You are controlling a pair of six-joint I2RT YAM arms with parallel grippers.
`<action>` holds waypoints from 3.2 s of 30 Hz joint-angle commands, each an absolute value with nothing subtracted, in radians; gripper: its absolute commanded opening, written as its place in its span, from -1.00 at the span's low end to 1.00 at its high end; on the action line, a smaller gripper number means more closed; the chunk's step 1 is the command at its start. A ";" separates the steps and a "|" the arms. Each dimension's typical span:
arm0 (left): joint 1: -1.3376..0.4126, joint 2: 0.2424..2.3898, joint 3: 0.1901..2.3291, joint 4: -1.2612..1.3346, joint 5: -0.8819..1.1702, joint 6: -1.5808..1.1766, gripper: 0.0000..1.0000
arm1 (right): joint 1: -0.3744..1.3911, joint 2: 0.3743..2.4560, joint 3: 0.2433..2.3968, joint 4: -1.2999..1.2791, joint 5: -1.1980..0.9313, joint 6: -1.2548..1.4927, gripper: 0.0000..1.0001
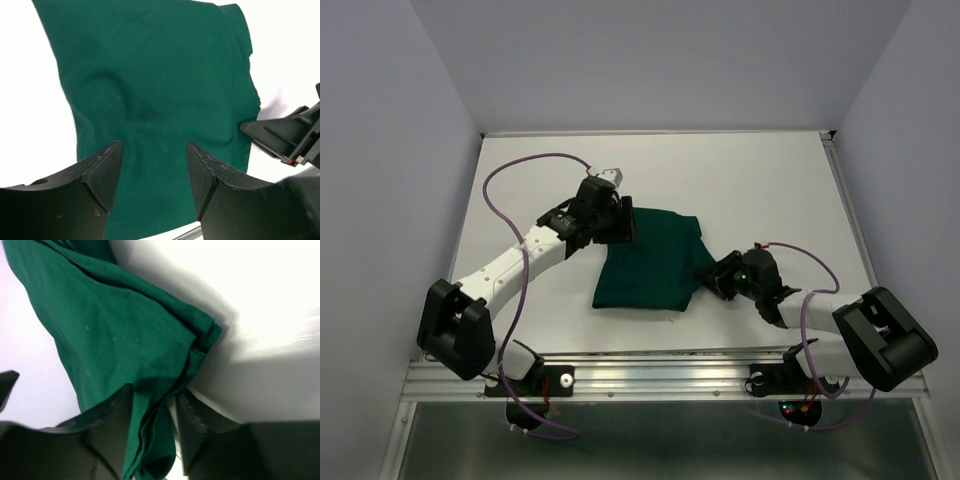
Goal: Prepare the surgical pack
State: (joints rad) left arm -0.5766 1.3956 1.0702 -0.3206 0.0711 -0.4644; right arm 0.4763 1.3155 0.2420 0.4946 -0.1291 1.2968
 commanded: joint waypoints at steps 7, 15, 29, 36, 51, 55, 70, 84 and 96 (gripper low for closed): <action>-0.609 1.396 1.134 -0.305 0.091 -0.469 0.29 | 0.472 1.145 0.386 0.339 -0.035 1.154 -0.99; -0.611 1.407 1.140 -0.293 0.080 -0.479 0.29 | 0.472 0.983 0.574 0.151 -0.031 1.036 -0.99; -0.611 1.440 1.186 -0.299 0.100 -0.466 0.29 | 0.472 0.841 0.551 -0.047 0.063 1.008 -0.99; -0.611 1.473 1.195 -0.302 0.106 -0.465 0.28 | 0.472 0.790 0.396 -0.113 0.132 1.032 -0.98; -0.611 1.512 1.173 -0.272 0.129 -0.479 0.26 | 0.472 0.881 0.210 -0.051 0.103 1.032 -0.99; -0.632 1.520 1.193 -0.267 0.146 -0.472 0.26 | 0.472 0.861 0.202 -0.048 0.104 1.038 -0.99; -0.966 1.810 1.549 -0.486 -0.027 -0.419 0.24 | 0.472 0.956 0.179 -0.014 0.087 1.074 -0.99; -1.052 1.996 1.716 -0.528 -0.328 -0.495 0.35 | 0.472 0.916 0.155 -0.020 0.084 1.086 -0.99; -1.054 2.153 1.850 -0.537 -0.292 -0.474 0.37 | 0.472 0.925 0.161 -0.015 0.083 1.077 -0.99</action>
State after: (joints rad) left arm -1.0500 2.1277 1.7912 -0.5301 -0.2893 -0.4793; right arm 0.4767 0.9176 0.1753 0.0132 0.0708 1.0958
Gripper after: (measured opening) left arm 0.684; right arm 0.063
